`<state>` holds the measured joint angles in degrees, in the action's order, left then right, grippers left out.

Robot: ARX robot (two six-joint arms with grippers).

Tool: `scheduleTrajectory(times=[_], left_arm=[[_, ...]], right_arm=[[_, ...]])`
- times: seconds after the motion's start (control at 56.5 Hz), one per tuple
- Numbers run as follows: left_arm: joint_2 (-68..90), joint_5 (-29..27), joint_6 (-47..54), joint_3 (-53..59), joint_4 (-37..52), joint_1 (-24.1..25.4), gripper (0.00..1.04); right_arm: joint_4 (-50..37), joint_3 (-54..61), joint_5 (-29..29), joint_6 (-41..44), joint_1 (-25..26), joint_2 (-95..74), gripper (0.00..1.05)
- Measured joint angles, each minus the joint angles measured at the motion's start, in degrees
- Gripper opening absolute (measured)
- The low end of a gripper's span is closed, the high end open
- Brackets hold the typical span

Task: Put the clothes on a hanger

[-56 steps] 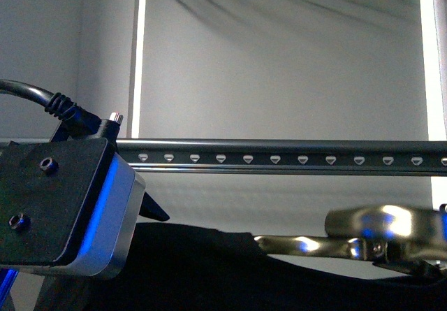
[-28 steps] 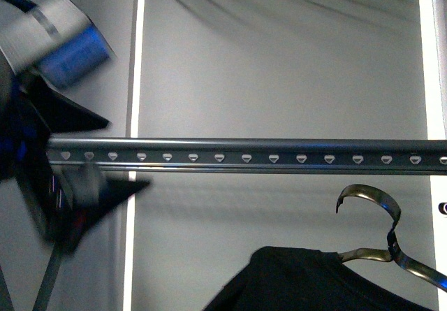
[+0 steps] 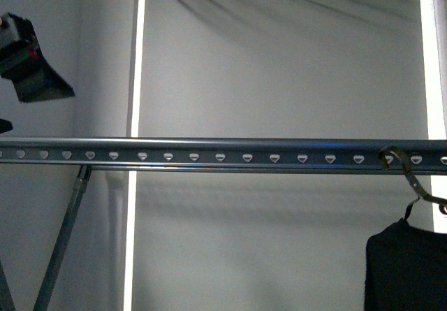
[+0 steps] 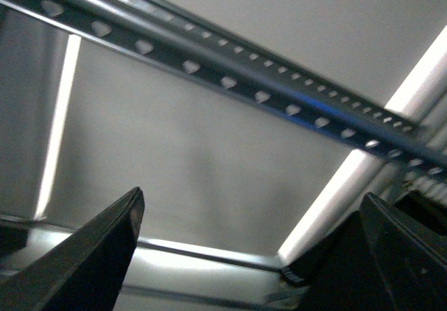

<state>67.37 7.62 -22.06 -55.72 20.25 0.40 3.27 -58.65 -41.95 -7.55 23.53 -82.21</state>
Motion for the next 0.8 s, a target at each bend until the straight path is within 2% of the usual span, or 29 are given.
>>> scheduleTrajectory(times=[0.071,0.124,0.283,0.496,0.796], left_arm=[[-4.2,-5.4,6.8,2.6,-7.0,-0.5,0.83],[-7.3,-6.6,11.2,6.3,-7.8,-0.6,0.76],[-15.9,-7.6,18.9,19.1,-3.8,-0.5,0.5],[-23.5,-7.6,21.3,34.6,2.2,-0.5,0.03],[-32.8,-7.6,21.7,45.7,3.9,-0.5,0.04]], right_arm=[[-1.3,-1.8,0.5,-4.9,0.2,-0.7,0.03],[-1.9,-3.0,0.7,-7.3,0.2,-1.2,0.03],[-2.1,-7.5,1.3,-15.7,0.3,-2.7,0.03],[3.0,-15.4,5.1,-22.6,-4.2,-4.6,0.03],[8.9,-26.2,12.2,-26.8,-9.7,-9.3,0.03]])
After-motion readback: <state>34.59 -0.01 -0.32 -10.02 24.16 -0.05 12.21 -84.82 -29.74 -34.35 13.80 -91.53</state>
